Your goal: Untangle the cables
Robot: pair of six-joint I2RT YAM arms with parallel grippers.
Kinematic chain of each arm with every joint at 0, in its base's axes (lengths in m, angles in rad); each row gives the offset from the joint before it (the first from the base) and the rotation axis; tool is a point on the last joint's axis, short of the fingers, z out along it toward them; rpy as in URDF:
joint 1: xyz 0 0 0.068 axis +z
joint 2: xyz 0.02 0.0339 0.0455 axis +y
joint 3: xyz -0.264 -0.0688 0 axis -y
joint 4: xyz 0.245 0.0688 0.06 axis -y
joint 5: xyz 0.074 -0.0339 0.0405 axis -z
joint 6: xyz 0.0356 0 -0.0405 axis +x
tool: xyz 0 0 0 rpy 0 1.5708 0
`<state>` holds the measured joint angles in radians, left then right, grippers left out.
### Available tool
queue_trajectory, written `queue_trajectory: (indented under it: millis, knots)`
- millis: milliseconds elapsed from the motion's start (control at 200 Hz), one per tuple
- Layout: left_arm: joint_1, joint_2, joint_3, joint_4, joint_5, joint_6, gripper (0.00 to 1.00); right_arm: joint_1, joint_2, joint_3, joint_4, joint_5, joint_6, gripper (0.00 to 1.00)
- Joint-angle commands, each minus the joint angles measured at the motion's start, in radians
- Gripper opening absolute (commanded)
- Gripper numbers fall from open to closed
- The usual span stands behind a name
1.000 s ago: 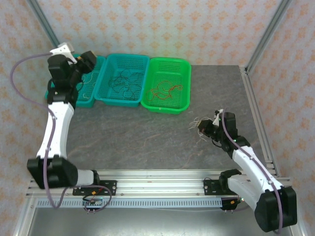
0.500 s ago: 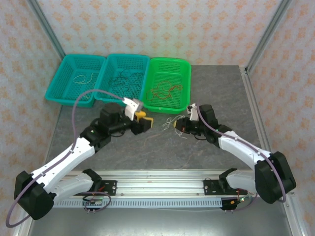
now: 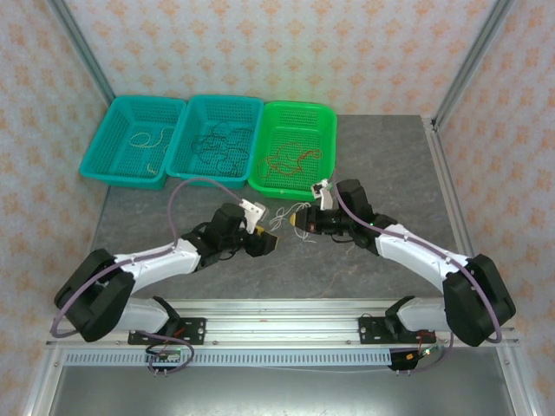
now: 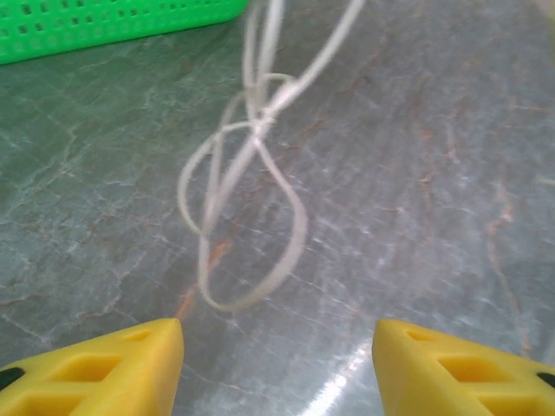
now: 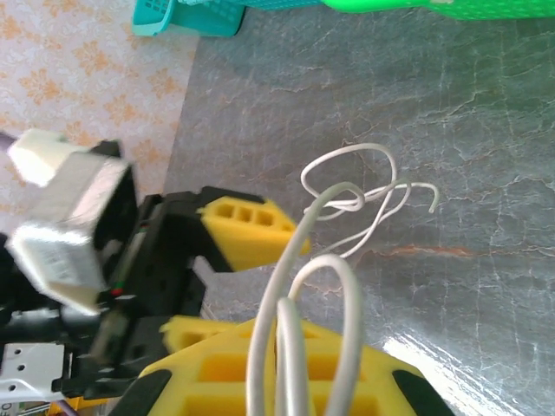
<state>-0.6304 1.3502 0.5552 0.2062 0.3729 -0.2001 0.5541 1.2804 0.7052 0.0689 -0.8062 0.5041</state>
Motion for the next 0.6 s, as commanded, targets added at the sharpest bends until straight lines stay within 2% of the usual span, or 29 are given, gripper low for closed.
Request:
queue_trajectory:
  millis: [0, 70, 115, 155, 215, 350, 440, 515, 596]
  knots:
    - [-0.003, 0.039, -0.003, 0.171, -0.177, -0.028, 0.56, 0.007, -0.029, 0.022, 0.031, -0.023, 0.002, 0.00]
    - [-0.004, 0.074, 0.018, 0.178, -0.197, -0.028, 0.41, 0.007, -0.041, 0.013, 0.030, -0.012, 0.006, 0.00]
    - [-0.003, 0.086, 0.027, 0.181, -0.196, -0.027, 0.28, 0.007, -0.049, 0.012, 0.016, 0.013, 0.005, 0.00]
    - [-0.003, 0.087, 0.023, 0.194, -0.193, -0.028, 0.14, 0.007, -0.057, 0.014, -0.017, 0.062, 0.000, 0.00]
    - [-0.003, 0.071, 0.003, 0.214, -0.202, -0.028, 0.00, 0.008, -0.075, 0.023, -0.097, 0.184, -0.007, 0.00]
    - [-0.003, -0.020, -0.039, 0.154, -0.298, -0.016, 0.00, 0.005, -0.132, -0.006, -0.145, 0.350, -0.013, 0.00]
    - [0.010, -0.107, -0.068, 0.095, -0.334, 0.000, 0.00, -0.007, -0.165, -0.031, -0.147, 0.403, -0.010, 0.00]
    - [0.021, -0.174, -0.084, 0.064, -0.292, 0.035, 0.00, -0.016, -0.183, -0.045, -0.119, 0.365, -0.020, 0.00]
    - [0.022, -0.226, -0.090, 0.056, -0.134, 0.108, 0.00, -0.016, -0.183, -0.046, -0.076, 0.266, -0.049, 0.00]
